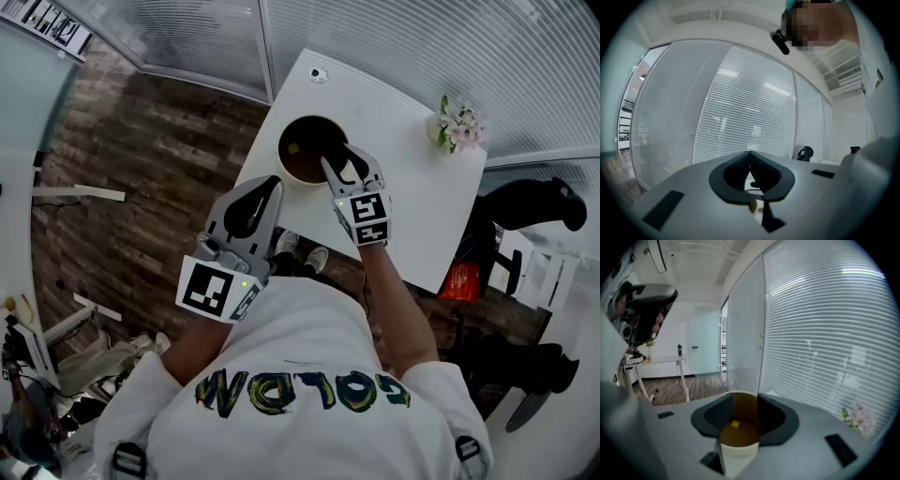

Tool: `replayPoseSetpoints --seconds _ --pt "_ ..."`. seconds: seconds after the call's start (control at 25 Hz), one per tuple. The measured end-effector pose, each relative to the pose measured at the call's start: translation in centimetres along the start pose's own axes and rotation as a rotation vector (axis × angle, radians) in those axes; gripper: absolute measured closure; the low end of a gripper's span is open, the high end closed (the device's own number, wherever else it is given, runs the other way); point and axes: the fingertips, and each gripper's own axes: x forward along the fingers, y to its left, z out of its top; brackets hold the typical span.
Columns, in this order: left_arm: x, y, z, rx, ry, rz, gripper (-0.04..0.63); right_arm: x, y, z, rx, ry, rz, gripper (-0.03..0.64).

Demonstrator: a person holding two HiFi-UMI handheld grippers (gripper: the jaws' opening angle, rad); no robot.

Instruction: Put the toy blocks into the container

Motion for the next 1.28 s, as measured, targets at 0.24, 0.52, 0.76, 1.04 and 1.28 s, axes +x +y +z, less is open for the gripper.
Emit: replayPoseSetpoints --seconds 0.24,0.52,0.76,1.04,1.28 --pt "2.0 -1.9 -0.5 0.003 0.006 -0.066 0.581 -6.7 -3.8 1.3 0.094 -0.066 -0.128 0.453" --pt "4.5 -4.6 -1.2 0.009 0.019 -0.141 0.581 -13.2 -7.1 0.9 0.127 -0.091 -0.255 0.454" --pt "4.8 -5.3 -2.1 0.013 0.045 -0.157 0.581 -13.6 -7.4 -0.7 0.137 -0.061 -0.273 0.454" --pt "4.7 -5.4 -5.9 -0.015 0.125 -0.158 0.581 -14.1 -6.7 -4.7 0.161 0.014 -0.275 0.456" --pt "5.0 -5.6 -7.0 -0.02 0.142 -0.156 0.581 -13.7 -6.6 -7.2 0.171 0.055 -0.28 0.456"
